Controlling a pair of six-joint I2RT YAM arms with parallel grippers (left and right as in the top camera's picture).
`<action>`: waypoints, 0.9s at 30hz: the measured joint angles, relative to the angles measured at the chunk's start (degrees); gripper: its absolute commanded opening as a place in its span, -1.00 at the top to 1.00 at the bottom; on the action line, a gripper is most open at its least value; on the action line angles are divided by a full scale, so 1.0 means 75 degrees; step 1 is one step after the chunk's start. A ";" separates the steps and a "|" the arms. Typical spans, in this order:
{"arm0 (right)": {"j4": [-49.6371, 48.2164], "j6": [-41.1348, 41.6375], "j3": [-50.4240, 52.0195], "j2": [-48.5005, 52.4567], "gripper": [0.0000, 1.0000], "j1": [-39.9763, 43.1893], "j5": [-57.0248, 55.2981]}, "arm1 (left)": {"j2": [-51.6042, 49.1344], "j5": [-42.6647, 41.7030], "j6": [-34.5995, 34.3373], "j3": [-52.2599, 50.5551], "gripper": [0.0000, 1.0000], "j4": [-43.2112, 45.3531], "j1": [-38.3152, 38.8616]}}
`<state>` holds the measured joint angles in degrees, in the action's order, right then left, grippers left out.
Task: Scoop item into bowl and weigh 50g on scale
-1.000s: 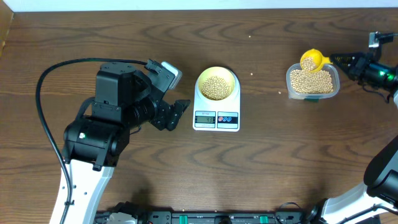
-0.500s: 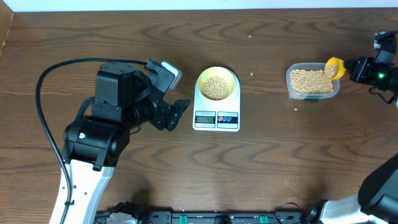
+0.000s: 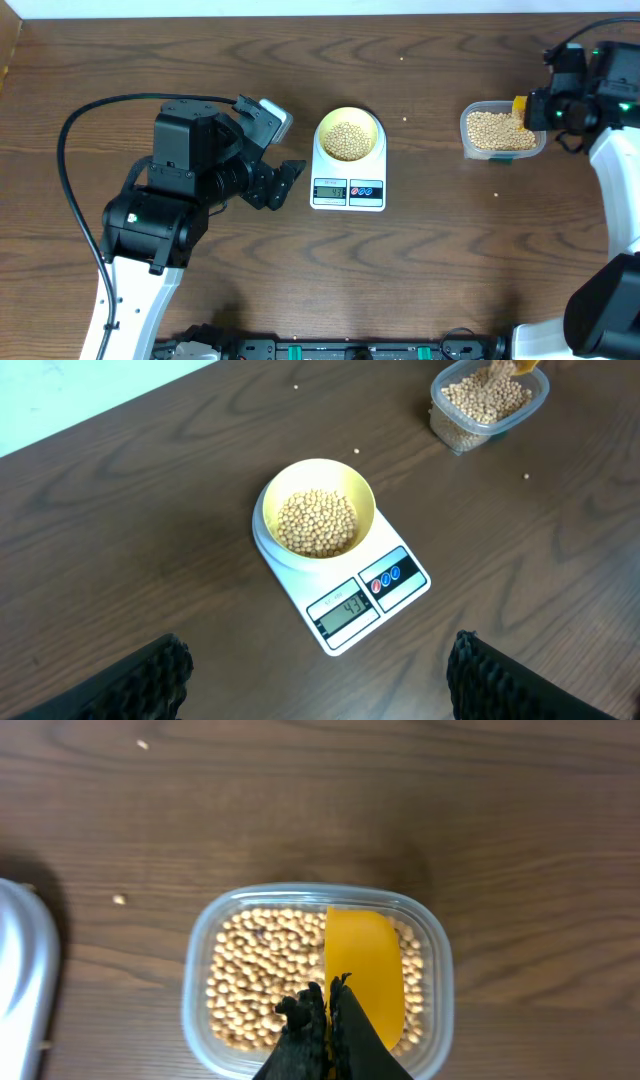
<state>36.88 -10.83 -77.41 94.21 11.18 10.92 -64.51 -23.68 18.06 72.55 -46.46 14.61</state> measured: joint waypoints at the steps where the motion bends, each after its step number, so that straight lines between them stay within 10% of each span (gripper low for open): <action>1: -0.0003 -0.0003 0.0000 0.0000 0.98 -0.0079 -0.0169 | 0.0000 0.0000 0.0000 0.0000 -0.68 0.0000 0.0000; 16: -0.0504 -0.0242 0.0003 0.0000 0.98 -0.1320 -0.2063 | 0.0003 0.0000 0.0000 0.0000 -0.68 0.0000 0.0000; 27: -0.2148 -0.0265 0.0003 -0.0015 0.98 -0.2868 0.1335 | 0.0000 0.0000 0.0000 0.0000 -0.68 0.0000 0.0000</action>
<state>20.78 -12.82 -77.38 94.11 -10.33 20.93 -64.51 -23.68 18.06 72.55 -46.46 14.61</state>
